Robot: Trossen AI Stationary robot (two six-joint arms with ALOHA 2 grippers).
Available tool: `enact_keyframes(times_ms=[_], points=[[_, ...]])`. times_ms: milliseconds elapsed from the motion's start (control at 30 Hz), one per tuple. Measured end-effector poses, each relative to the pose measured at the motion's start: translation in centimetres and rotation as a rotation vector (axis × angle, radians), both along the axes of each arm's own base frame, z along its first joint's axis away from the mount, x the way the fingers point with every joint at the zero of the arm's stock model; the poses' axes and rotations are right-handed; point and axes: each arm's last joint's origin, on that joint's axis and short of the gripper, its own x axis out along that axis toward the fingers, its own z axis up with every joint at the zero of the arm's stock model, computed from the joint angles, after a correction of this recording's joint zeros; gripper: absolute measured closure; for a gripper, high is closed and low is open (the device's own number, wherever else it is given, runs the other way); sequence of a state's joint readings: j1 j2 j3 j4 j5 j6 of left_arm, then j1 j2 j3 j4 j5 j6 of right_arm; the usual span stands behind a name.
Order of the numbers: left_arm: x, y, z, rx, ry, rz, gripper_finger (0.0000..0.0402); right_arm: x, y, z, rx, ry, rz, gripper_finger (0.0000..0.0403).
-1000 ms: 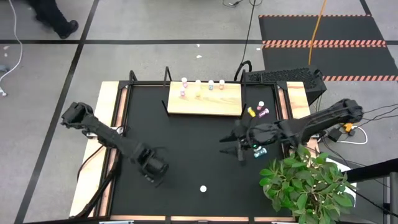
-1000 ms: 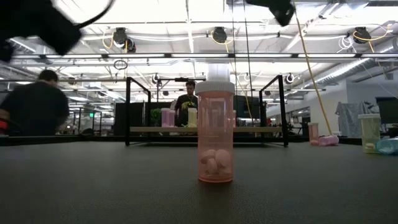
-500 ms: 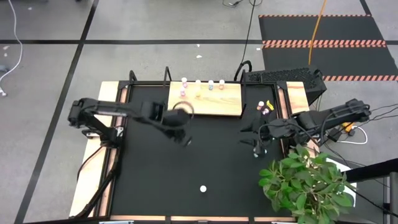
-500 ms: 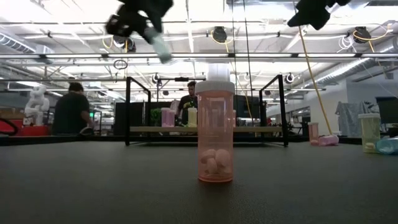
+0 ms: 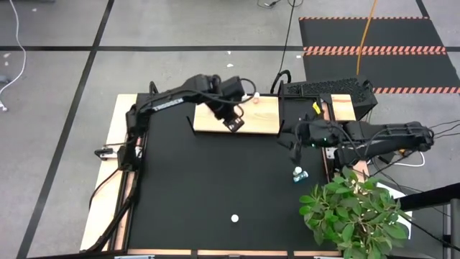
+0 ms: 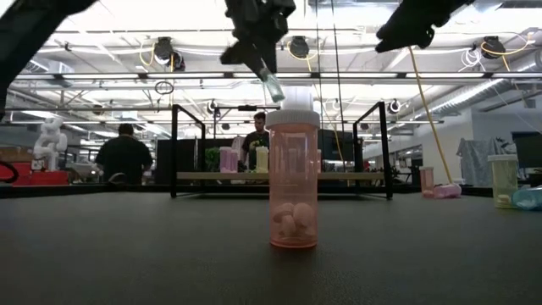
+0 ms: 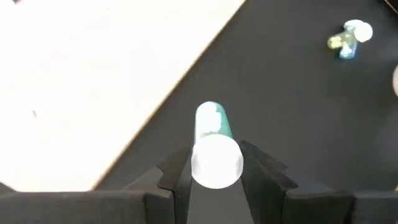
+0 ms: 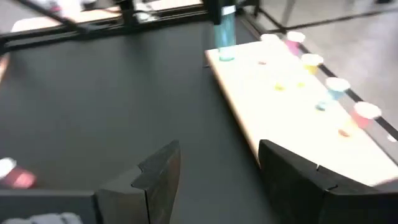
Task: Pick and place medicine bottles onto shelf by color
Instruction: Put the bottom blue pill bottle on the shelf aligned with the other blue pill bottle
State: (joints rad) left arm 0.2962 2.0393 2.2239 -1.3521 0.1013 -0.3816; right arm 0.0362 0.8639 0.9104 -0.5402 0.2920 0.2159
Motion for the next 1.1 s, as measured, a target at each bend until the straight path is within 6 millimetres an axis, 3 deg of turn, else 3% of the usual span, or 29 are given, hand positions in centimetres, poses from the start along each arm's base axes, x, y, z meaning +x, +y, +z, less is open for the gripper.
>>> enact_keyframes(times_ms=[300,433,867,1100], points=[[0.9,5.6,-2.3,0.062,-0.014,-0.112,0.0284,-0.1,-3.7,0.5,0.028,-0.070,-0.225,0.0193],[1.0,7.0,-2.9,0.075,-0.042,-0.156,0.0284,-0.2,-4.9,0.8,0.064,-0.130,-0.284,0.0193],[2.1,8.2,-2.6,0.248,-0.128,-0.269,0.0284,-0.6,-6.3,0.9,0.107,-0.154,-0.316,0.0193],[4.3,9.2,-6.8,0.341,-0.029,-0.387,0.0284,-0.6,-6.3,0.9,0.106,-0.153,-0.319,0.0193]])
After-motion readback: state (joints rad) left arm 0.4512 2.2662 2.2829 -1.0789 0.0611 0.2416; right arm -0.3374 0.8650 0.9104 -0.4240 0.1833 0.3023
